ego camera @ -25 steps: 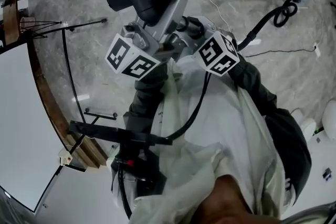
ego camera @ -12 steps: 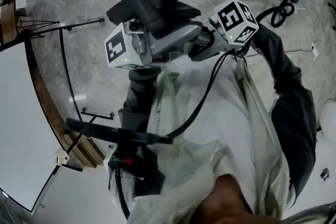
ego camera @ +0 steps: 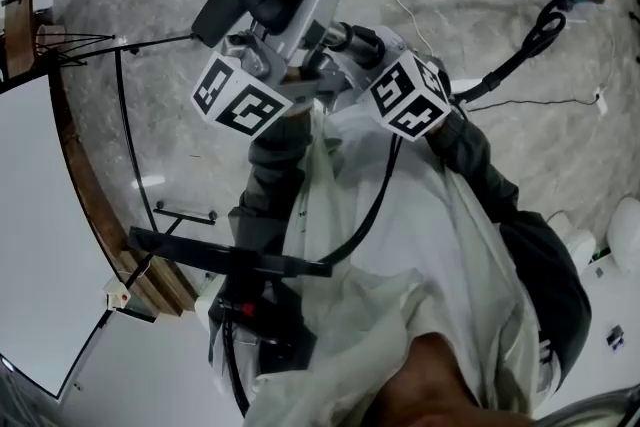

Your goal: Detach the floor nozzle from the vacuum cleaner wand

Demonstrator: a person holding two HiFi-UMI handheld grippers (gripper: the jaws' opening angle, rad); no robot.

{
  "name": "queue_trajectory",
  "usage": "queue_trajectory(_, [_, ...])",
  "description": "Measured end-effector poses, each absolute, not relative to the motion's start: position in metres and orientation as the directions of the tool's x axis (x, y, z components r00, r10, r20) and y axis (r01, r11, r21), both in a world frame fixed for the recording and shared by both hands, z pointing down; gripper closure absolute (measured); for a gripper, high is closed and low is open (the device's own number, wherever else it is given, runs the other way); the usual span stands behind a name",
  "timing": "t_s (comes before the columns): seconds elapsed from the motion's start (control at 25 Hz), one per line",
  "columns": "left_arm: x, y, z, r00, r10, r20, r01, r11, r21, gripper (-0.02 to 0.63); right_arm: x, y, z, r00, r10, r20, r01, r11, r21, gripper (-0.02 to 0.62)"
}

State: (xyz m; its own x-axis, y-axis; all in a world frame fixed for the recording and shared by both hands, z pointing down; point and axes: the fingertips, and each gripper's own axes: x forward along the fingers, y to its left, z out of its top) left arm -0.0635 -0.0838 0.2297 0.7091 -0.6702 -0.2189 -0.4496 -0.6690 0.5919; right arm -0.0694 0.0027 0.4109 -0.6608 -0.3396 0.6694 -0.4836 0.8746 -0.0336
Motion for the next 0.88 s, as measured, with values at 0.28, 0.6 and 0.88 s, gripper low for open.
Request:
queue_trajectory(0.28, [-0.027,-0.041,0.198,0.84,-0.375,-0.393,-0.233,-0.902,0.363,0.534,-0.07,0.03,0.397,-0.848,-0.096,0.521,-0.203,0.968,-0.151,0.554])
queue_trajectory(0.6, [-0.012,-0.033,0.195,0.854,-0.272,-0.444,-0.117,-0.931,0.346,0.534,-0.059,0.061,0.384,-0.89,0.284,0.358,0.136,0.912,-0.386,0.56])
queue_trajectory(0.88, [-0.041,-0.073,0.22,0.761,-0.601,-0.245,-0.435,-0.753,0.495,0.535,-0.067,0.0,0.407,-0.708,-0.411,0.575,-0.517,0.856,-0.024,0.56])
